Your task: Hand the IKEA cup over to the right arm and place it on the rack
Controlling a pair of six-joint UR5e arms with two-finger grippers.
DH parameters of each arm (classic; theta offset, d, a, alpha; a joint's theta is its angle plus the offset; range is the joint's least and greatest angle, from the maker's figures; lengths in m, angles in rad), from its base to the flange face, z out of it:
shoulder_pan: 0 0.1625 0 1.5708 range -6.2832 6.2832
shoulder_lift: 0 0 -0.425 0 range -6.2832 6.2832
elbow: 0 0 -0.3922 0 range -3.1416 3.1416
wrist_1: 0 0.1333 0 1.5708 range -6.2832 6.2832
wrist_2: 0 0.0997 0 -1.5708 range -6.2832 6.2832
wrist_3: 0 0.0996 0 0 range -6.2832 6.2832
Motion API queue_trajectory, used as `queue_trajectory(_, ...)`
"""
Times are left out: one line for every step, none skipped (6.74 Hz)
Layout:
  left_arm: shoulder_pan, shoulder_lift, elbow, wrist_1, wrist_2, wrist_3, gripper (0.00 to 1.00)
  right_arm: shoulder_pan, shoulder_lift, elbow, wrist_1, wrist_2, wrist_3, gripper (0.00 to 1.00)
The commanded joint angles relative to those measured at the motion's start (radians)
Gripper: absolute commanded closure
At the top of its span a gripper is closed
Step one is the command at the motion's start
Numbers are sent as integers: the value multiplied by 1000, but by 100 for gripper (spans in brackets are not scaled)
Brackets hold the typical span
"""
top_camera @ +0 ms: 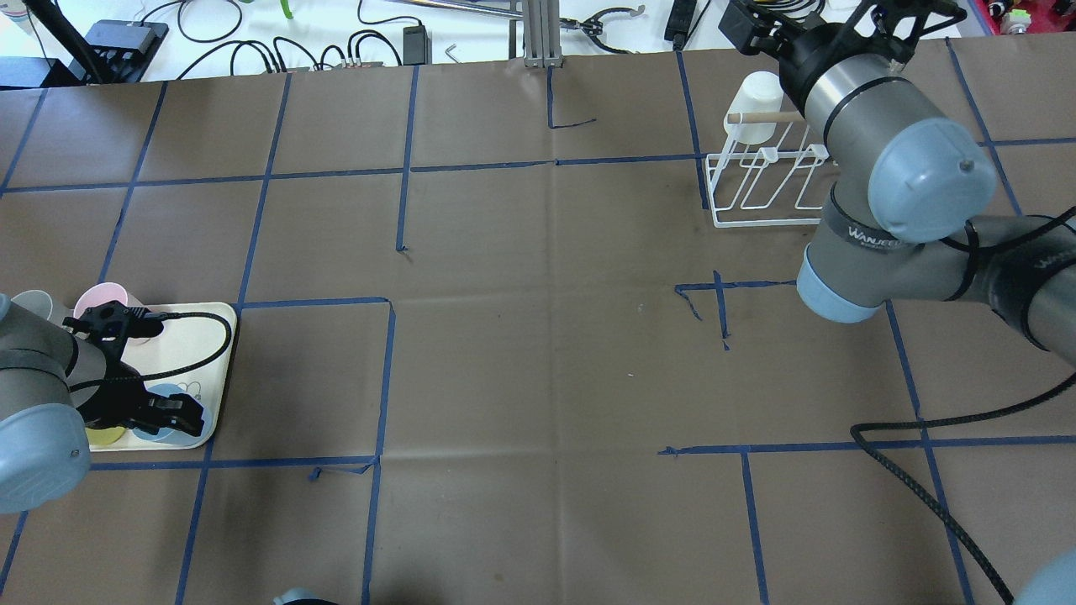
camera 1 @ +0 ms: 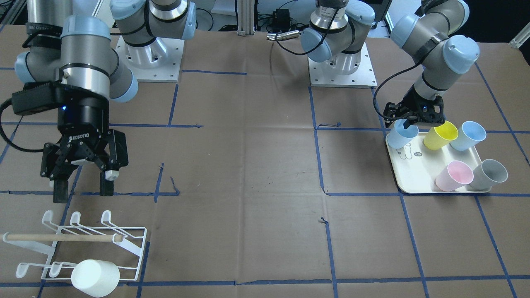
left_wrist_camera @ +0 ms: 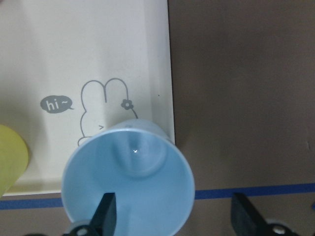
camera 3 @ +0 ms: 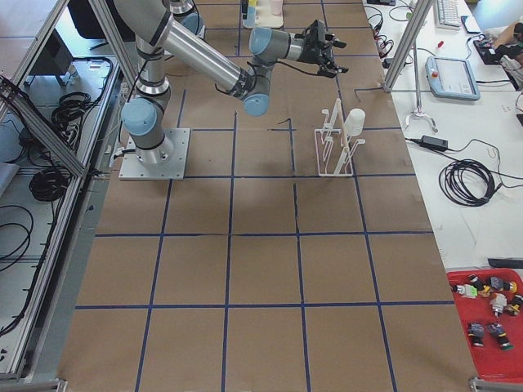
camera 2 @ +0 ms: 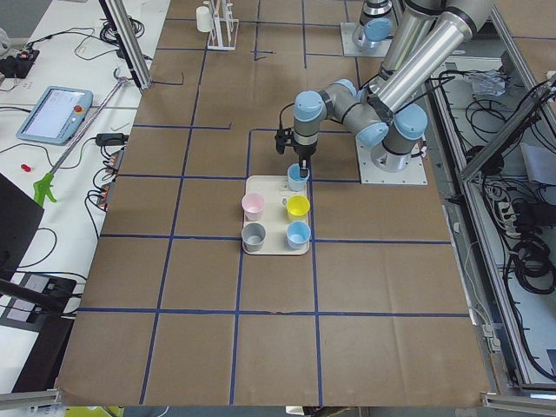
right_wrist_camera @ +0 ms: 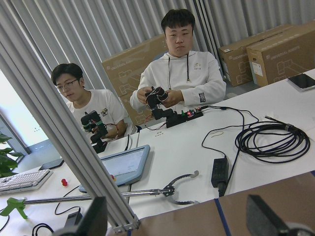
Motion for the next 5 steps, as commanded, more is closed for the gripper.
queue_trajectory(0, -7, 6, 1, 3, -2, 100, 48, -63, 102, -3, 91, 180, 0)
queue_trajectory(0, -8, 30, -1, 1, 0, 100, 52, -98, 125, -3, 158, 253, 0)
queue_trajectory(0, -11, 96, -20, 4, 0, 100, 65, -130, 150, -6, 184, 407, 0)
queue_trajectory(-2, -11, 180, -124, -3, -6, 100, 83, -135, 180, -18, 204, 561, 0)
queue_trajectory(-9, -11, 285, -222, -8, -6, 100, 92, -146, 202, -26, 219, 674, 0)
